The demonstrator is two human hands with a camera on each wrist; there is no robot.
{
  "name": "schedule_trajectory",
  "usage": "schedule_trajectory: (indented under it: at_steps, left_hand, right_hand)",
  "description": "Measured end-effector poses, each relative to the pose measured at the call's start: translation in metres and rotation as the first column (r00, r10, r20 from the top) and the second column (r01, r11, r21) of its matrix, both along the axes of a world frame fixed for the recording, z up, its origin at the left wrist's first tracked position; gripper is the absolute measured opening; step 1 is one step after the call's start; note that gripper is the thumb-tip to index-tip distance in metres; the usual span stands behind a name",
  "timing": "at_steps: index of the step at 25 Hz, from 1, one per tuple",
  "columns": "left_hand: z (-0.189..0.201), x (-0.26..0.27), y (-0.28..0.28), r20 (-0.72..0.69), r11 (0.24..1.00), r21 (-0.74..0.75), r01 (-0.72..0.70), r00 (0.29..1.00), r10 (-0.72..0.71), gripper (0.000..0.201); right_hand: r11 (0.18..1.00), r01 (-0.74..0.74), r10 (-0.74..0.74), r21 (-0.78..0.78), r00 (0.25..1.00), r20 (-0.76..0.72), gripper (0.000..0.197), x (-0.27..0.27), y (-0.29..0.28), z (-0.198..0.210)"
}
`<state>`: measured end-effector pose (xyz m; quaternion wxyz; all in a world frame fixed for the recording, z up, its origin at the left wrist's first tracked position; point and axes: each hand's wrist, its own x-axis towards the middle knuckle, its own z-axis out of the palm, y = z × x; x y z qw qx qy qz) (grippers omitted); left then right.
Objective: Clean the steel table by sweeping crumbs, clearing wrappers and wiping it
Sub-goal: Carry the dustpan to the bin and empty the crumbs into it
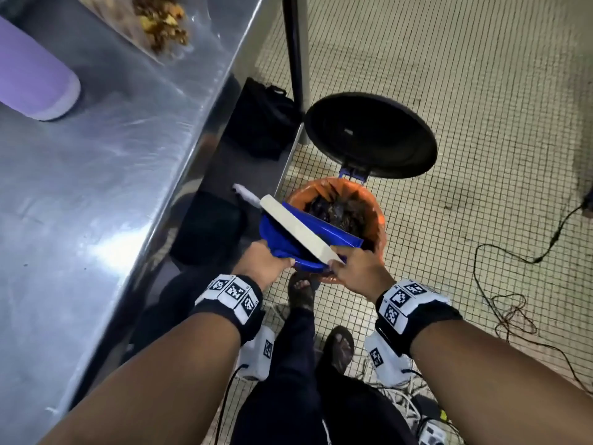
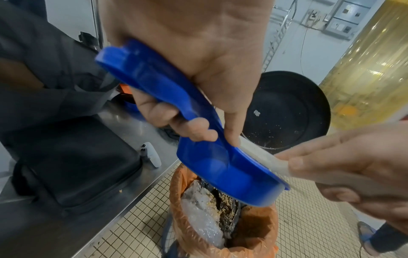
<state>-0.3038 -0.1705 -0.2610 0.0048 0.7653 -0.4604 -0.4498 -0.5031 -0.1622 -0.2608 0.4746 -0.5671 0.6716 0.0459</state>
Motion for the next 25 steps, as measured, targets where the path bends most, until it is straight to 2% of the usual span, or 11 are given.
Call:
schedule_trajectory:
  at_steps: [4,7,12,19,23,25]
  left_hand:
    - [-0.018,0.0,0.0,0.019,0.998,0.053,0.031,0.999,-0.032,0.029]
    - [-0.026,0.001,-0.005,0.069,0.997,0.062,0.043,0.996,-0.047,0.033]
    - [-0.028,0.002,-0.022,0.18,0.99,0.071,0.124,0.974,-0.135,0.036]
    - [-0.028,-0.001,-0.027,0.195,0.971,0.143,0.192,0.956,-0.218,0.031]
    - [-0.031,-0.007,-0.03,0.173,0.97,0.136,0.202,0.959,-0.223,0.031]
    - [-0.032,-0.007,-0.035,0.18,0.972,0.112,0.208,0.957,-0.226,0.031]
  right_hand:
    - [0.997,0.08,-0.08,0.007,0.994,-0.073,0.041,-0.013,-0.003,-0.038]
    - [0.989,0.148,-0.148,0.001,0.988,-0.045,0.041,-0.019,-0.004,-0.052]
    - [0.997,0.056,-0.06,0.047,0.994,0.096,0.043,-0.021,0.003,-0.058]
    - [0.989,0.137,-0.137,0.048,0.99,-0.019,0.044,-0.035,-0.006,-0.075]
    - [0.987,0.162,-0.162,0.013,0.985,0.057,0.043,-0.028,-0.011,-0.076]
    - [0.992,0.121,-0.122,0.017,0.989,0.088,0.043,-0.026,-0.007,-0.078]
